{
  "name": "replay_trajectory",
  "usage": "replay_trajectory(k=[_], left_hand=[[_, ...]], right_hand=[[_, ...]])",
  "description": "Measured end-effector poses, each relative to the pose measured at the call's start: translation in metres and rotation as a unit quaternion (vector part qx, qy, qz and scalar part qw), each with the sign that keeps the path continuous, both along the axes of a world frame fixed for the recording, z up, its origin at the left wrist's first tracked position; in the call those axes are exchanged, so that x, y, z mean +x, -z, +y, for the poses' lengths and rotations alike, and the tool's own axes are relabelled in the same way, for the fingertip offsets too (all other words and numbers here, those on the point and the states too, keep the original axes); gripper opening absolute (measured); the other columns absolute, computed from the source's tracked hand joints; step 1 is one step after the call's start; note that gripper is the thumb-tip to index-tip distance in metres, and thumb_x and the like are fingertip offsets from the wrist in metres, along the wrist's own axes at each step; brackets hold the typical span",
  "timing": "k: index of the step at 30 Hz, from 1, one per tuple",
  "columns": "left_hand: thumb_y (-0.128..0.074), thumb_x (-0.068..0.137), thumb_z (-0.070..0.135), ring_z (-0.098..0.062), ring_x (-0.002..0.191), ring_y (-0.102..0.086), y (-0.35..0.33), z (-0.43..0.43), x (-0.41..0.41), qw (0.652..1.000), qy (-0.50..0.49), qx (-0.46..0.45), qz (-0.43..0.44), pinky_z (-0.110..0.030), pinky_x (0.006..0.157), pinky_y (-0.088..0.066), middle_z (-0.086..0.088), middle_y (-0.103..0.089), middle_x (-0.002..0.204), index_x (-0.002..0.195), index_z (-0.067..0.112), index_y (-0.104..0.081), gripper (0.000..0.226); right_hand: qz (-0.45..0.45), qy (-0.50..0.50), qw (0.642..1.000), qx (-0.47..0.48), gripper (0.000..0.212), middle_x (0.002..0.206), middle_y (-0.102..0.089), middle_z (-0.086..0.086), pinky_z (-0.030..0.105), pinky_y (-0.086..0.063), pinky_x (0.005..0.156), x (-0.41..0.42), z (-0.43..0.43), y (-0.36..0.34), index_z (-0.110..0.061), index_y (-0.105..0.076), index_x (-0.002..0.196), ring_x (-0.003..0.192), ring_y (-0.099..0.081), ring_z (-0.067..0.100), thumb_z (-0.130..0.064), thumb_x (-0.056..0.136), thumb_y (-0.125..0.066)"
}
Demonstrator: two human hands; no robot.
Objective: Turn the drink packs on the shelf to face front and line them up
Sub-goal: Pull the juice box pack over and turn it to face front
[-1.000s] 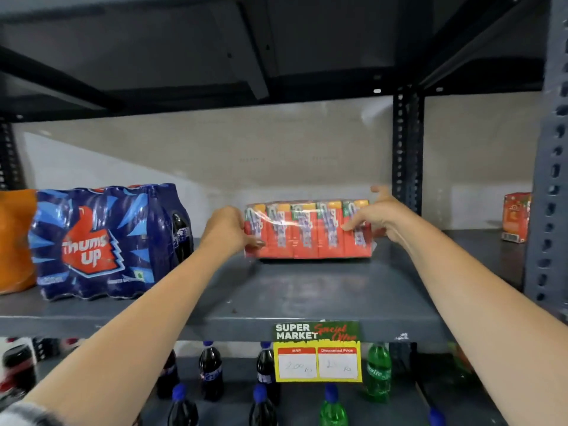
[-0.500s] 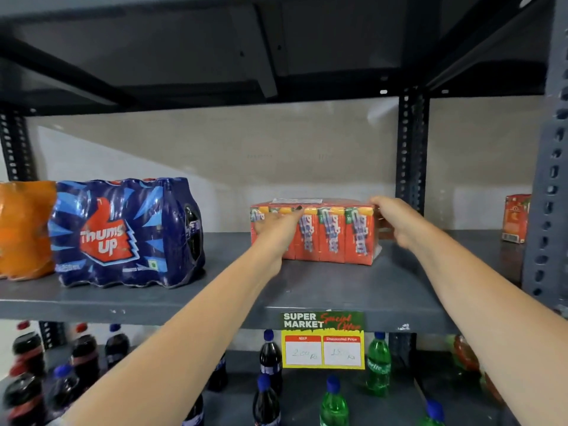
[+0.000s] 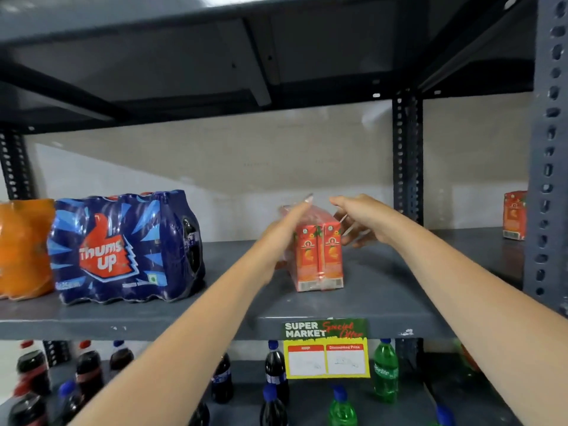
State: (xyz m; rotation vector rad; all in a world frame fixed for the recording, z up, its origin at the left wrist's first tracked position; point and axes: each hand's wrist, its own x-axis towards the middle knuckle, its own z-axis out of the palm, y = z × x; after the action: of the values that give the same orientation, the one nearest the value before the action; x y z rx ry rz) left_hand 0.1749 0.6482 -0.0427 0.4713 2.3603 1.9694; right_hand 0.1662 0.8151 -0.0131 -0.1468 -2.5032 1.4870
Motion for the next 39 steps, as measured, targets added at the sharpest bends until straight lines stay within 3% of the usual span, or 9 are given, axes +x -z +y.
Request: replay_trajectory(k=[4,9,13,17,23,29,32,35,39], left_hand=[[-0.059,0.087,0.051,0.007,0.075,-0.06,0.013,0.002,0.006,0.999,0.022,-0.012,0.028,-0.008,0.049,-0.043,0.017,-0.066,0.094,0.125,0.029,-0.054,0.045],[-0.064,0.086,0.04,-0.011,0.092,-0.063,0.008,-0.01,0.002,0.999,0.046,0.017,-0.016,-0.033,0.088,-0.049,0.005,-0.069,0.096,0.113,0.025,-0.059,0.031],[-0.07,0.078,0.026,-0.023,0.094,-0.06,0.005,-0.035,-0.012,0.99,0.034,0.113,-0.079,-0.041,0.1,-0.044,-0.006,-0.068,0.093,0.108,0.013,-0.067,0.034],[-0.062,0.088,0.021,-0.017,0.065,-0.052,0.002,-0.066,-0.035,0.977,-0.047,0.173,-0.111,-0.031,0.071,-0.04,-0.003,-0.059,0.073,0.085,0.013,-0.062,0.009],[-0.05,0.095,0.019,-0.013,0.038,-0.043,-0.009,-0.073,-0.072,0.952,-0.105,0.231,-0.173,-0.025,0.054,-0.033,0.0,-0.05,0.039,0.075,0.014,-0.048,0.021],[-0.041,0.099,0.021,-0.019,0.051,-0.051,-0.019,-0.06,-0.092,0.954,-0.15,0.209,-0.154,-0.031,0.055,-0.048,-0.003,-0.048,0.062,0.068,0.015,-0.04,0.032],[-0.045,0.097,0.019,-0.018,0.046,-0.055,-0.016,-0.061,-0.092,0.955,-0.184,0.196,-0.121,-0.032,0.058,-0.052,-0.003,-0.052,0.06,0.071,0.012,-0.044,0.026],[-0.046,0.093,0.018,-0.019,0.053,-0.056,-0.011,-0.062,-0.094,0.952,-0.237,0.177,-0.072,-0.035,0.074,-0.055,-0.005,-0.054,0.061,0.078,0.011,-0.046,0.017],[-0.043,0.099,0.034,-0.015,0.056,-0.055,-0.005,-0.067,-0.091,0.965,-0.207,0.147,-0.059,-0.028,0.06,-0.045,-0.003,-0.053,0.062,0.076,0.015,-0.045,0.03]], right_hand=[[-0.009,0.009,1.0,-0.005,0.042,0.082,-0.066,0.013,0.029,-0.048,0.057,-0.024,-0.018,-0.01,-0.005,-0.063,0.107,0.064,-0.063,0.025,-0.043,0.095,-0.051],[-0.022,0.022,0.998,-0.046,0.053,0.111,-0.067,0.016,0.04,-0.058,0.074,-0.064,-0.024,-0.006,-0.009,-0.062,0.114,0.093,-0.067,0.031,-0.033,0.066,-0.066],[-0.004,0.035,0.994,-0.1,0.079,0.141,-0.043,0.017,0.044,-0.045,0.085,-0.057,-0.032,-0.006,-0.011,-0.025,0.15,0.121,-0.046,0.036,-0.02,0.08,-0.061],[0.013,0.016,0.993,-0.113,0.077,0.101,-0.055,0.016,0.029,-0.042,0.053,-0.058,-0.025,-0.006,-0.014,-0.013,0.152,0.075,-0.058,0.023,-0.01,0.086,-0.053],[0.022,0.06,0.993,-0.096,0.108,0.135,-0.047,0.018,0.048,-0.062,0.073,-0.056,-0.015,0.004,-0.028,-0.021,0.15,0.101,-0.067,0.034,-0.039,0.057,-0.075],[0.043,0.142,0.985,0.084,0.122,0.149,-0.03,0.013,0.052,-0.047,0.101,-0.035,-0.017,0.014,-0.024,-0.019,0.151,0.131,-0.044,0.038,-0.073,0.054,-0.074],[0.061,0.132,0.988,0.058,0.113,0.149,-0.035,0.013,0.05,-0.047,0.098,-0.029,-0.008,0.018,-0.026,-0.02,0.151,0.131,-0.046,0.037,-0.074,0.062,-0.071],[0.058,0.105,0.992,-0.031,0.085,0.122,-0.059,0.012,0.038,-0.041,0.075,-0.024,0.001,0.021,-0.019,-0.024,0.148,0.098,-0.058,0.025,-0.058,0.083,-0.062],[0.016,0.0,0.998,-0.058,0.04,0.088,-0.069,0.004,0.033,-0.04,0.069,-0.019,0.005,0.028,-0.014,-0.057,0.117,0.082,-0.061,0.017,-0.047,0.096,-0.048]])
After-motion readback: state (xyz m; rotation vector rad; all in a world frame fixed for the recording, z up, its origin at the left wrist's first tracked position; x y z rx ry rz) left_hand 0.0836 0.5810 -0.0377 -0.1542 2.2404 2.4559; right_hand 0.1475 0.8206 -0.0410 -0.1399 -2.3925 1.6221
